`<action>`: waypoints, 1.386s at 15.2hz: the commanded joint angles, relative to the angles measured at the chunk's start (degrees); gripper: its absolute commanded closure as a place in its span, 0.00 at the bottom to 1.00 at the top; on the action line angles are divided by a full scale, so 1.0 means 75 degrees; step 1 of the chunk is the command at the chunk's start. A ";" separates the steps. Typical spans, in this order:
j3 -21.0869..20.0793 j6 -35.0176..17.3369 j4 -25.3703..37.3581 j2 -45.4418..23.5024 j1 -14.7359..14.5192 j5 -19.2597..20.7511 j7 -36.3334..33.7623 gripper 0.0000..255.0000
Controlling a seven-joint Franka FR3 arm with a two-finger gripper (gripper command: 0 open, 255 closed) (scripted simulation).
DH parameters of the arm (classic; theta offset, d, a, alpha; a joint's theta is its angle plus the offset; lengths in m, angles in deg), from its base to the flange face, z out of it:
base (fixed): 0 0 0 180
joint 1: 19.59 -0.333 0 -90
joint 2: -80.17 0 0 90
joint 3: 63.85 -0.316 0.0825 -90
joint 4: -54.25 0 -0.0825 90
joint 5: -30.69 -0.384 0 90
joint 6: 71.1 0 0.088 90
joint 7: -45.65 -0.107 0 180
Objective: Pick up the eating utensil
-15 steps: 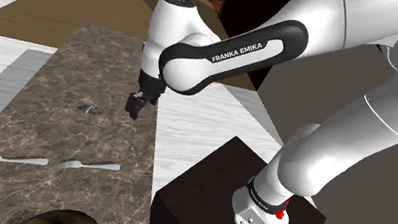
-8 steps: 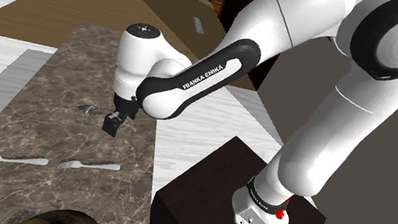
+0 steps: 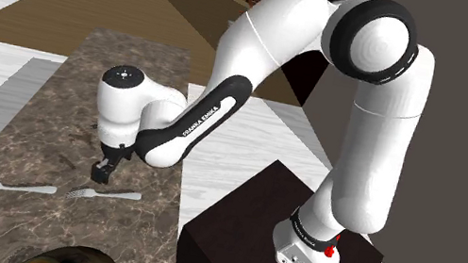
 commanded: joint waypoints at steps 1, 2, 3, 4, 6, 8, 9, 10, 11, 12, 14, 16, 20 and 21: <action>0.0206 -0.0052 0.0454 -0.0570 -0.0310 0.0401 -0.0240 0.00; 0.0310 -0.0073 0.0694 -0.0860 -0.0474 0.0568 -0.0345 0.00; 0.0407 -0.0089 0.0942 -0.1148 -0.0633 0.0717 -0.0435 0.00; 0.0499 -0.0098 0.1198 -0.1435 -0.0788 0.0851 -0.0512 0.00; 0.0668 -0.0101 0.1731 -0.2008 -0.1086 0.1072 -0.0624 0.00; 0.0762 -0.0154 0.1937 -0.2274 -0.1210 0.1170 -0.0685 0.00; 0.0806 -0.0210 0.1973 -0.2363 -0.1243 0.1211 -0.0723 0.00; 0.0850 -0.0264 0.2010 -0.2452 -0.1276 0.1252 -0.0759 0.00; 0.0893 -0.0318 0.2049 -0.2543 -0.1308 0.1291 -0.0795 0.00; 0.0936 -0.0372 0.2089 -0.2633 -0.1341 0.1330 -0.0831 0.00; 0.1021 -0.0476 0.2175 -0.2817 -0.1406 0.1403 -0.0899 0.00; 0.1046 -0.0506 0.2200 -0.2870 -0.1425 0.1423 -0.0919 0.00; 0.1047 -0.0504 0.2208 -0.2877 -0.1440 0.1425 -0.0933 1.00; 0.1047 -0.0505 0.2205 -0.2875 -0.1439 0.1425 -0.0933 1.00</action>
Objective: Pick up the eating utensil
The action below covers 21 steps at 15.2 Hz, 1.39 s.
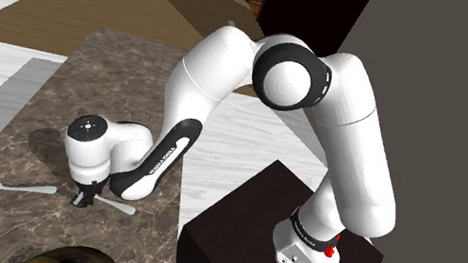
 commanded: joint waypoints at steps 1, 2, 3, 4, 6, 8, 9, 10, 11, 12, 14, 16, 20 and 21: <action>-0.0001 -0.0002 -0.0002 -0.0005 -0.0003 0.0001 -0.0002 1.00; -0.0001 -0.0002 -0.0004 -0.0003 -0.0002 0.0001 -0.0002 1.00; -0.0002 0.0000 -0.0006 0.0000 -0.0002 0.0000 -0.0001 1.00; -0.0003 0.0001 -0.0006 0.0002 -0.0001 -0.0001 -0.0001 1.00; -0.0044 0.0049 -0.0052 0.0094 0.0045 -0.0036 0.0047 1.00; -0.0130 0.0155 -0.0136 0.0276 0.0111 -0.0110 0.0116 1.00; -0.0174 0.0208 -0.0175 0.0366 0.0144 -0.0149 0.0152 1.00; -0.0217 0.0263 -0.0213 0.0456 0.0177 -0.0188 0.0188 1.00; -0.0261 0.0318 -0.0250 0.0545 0.0210 -0.0229 0.0225 1.00; -0.0305 0.0373 -0.0285 0.0634 0.0243 -0.0271 0.0262 1.00; -0.0393 0.0486 -0.0350 0.0809 0.0309 -0.0358 0.0339 1.00; -0.0481 0.0602 -0.0408 0.0982 0.0374 -0.0448 0.0418 1.00; -0.0655 0.0841 -0.0505 0.1320 0.0502 -0.0641 0.0581 1.00; -0.0661 0.0850 -0.0510 0.1333 0.0507 -0.0648 0.0588 1.00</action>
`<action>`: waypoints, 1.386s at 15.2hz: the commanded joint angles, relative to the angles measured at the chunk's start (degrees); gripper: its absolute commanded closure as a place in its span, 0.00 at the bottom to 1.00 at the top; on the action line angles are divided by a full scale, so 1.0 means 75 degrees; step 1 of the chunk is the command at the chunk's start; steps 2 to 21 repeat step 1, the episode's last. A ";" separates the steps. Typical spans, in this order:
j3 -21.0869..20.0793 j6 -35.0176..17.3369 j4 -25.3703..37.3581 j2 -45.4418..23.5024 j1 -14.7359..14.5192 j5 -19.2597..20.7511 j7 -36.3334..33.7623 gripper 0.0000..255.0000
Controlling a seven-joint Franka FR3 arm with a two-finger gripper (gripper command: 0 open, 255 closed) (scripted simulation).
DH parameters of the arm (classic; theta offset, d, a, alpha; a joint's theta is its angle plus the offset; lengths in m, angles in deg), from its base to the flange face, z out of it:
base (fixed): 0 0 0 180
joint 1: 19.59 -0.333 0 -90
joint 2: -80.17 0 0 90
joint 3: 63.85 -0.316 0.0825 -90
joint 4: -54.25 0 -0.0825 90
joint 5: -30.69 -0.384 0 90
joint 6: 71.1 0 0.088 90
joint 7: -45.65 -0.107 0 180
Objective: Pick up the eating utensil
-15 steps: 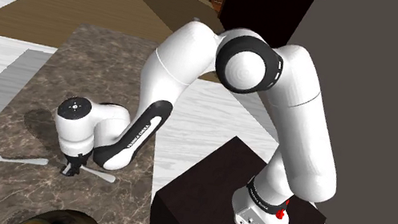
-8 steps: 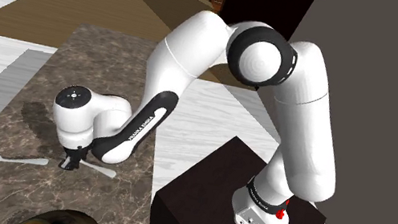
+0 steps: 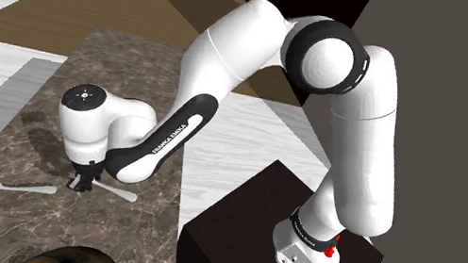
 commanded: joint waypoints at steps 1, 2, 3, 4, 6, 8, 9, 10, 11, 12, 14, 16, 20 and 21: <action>-0.0024 0.0035 -0.0009 0.0045 0.0025 -0.0030 0.0034 1.00; -0.0024 0.0035 -0.0009 0.0045 0.0025 -0.0030 0.0034 1.00; -0.0024 0.0035 -0.0009 0.0045 0.0025 -0.0030 0.0034 1.00; -0.0024 0.0035 -0.0009 0.0045 0.0025 -0.0030 0.0034 1.00; -0.0024 0.0035 -0.0009 0.0045 0.0025 -0.0030 0.0034 1.00; -0.0024 0.0035 -0.0009 0.0045 0.0025 -0.0030 0.0034 1.00; -0.0024 0.0035 -0.0009 0.0045 0.0025 -0.0030 0.0034 1.00; -0.0024 0.0035 -0.0009 0.0045 0.0025 -0.0030 0.0034 1.00; -0.0024 0.0035 -0.0009 0.0045 0.0025 -0.0030 0.0034 1.00; -0.0024 0.0035 -0.0009 0.0045 0.0025 -0.0030 0.0034 1.00; -0.0024 0.0035 -0.0009 0.0045 0.0025 -0.0030 0.0034 1.00; -0.0024 0.0035 -0.0009 0.0045 0.0025 -0.0030 0.0034 1.00; -0.0024 0.0035 -0.0009 0.0045 0.0025 -0.0030 0.0034 1.00; -0.0024 0.0035 -0.0009 0.0045 0.0025 -0.0030 0.0034 1.00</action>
